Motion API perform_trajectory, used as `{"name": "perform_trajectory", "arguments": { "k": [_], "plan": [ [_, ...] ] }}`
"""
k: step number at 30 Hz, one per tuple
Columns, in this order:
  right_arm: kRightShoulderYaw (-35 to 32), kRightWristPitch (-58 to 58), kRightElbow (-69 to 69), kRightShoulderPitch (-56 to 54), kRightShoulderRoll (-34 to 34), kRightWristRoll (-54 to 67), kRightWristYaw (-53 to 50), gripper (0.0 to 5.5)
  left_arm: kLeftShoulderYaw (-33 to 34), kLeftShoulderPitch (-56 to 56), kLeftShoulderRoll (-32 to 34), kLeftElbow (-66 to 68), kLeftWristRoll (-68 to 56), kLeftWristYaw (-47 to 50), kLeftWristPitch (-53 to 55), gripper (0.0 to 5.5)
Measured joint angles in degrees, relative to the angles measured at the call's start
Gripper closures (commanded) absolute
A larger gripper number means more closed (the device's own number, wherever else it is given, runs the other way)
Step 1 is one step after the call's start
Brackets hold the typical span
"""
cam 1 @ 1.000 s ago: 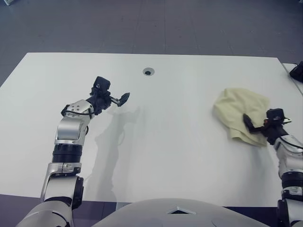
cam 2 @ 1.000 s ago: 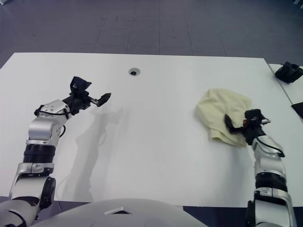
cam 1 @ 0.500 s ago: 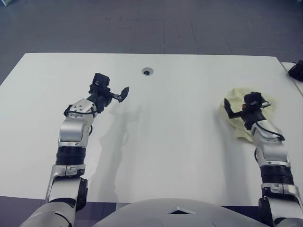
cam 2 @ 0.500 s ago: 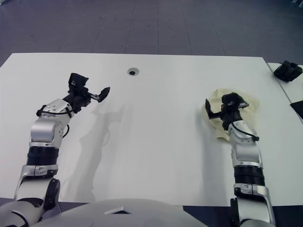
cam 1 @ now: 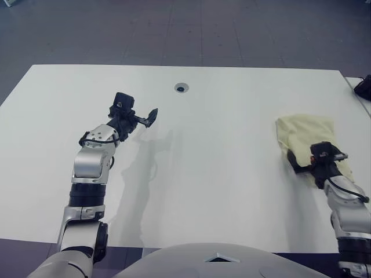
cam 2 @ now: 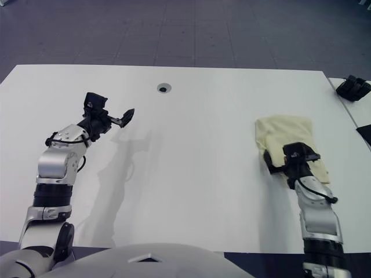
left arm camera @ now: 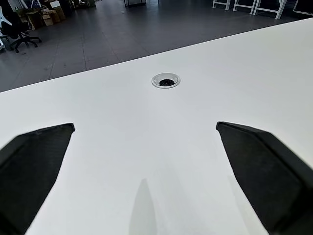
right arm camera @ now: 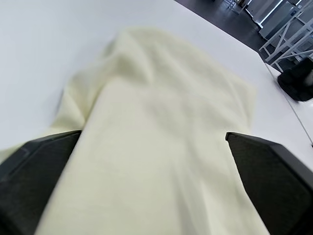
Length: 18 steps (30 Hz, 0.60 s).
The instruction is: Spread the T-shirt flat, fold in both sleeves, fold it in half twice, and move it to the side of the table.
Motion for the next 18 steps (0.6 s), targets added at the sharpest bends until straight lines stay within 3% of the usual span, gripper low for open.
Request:
{"name": "perform_trajectory", "arguments": {
  "k": [3, 10, 13, 18],
  "plan": [
    [0.03, 4.81, -2.77, -2.93, 0.67, 2.92, 1.16, 0.12, 1.10, 0.61, -0.23, -1.47, 0.03, 2.38, 0.50, 0.10],
    [6.73, 12.50, -18.18, -20.97, 13.13, 10.45, -4.21, 0.12, 4.91, -0.47, -4.15, -6.74, 0.02, 12.40, 2.10, 0.10],
    [11.44, 12.32, -13.59, -23.26, 19.65, 7.84, -9.05, 0.12, 4.97, -1.98, -7.41, -5.54, 0.04, 15.74, 1.26, 0.10],
    [11.20, 10.70, -3.04, -28.24, 25.03, 4.85, -15.90, 0.12, 5.00, -5.05, -12.16, 2.04, 1.18, 21.21, -1.49, 0.10]
  ]
}}
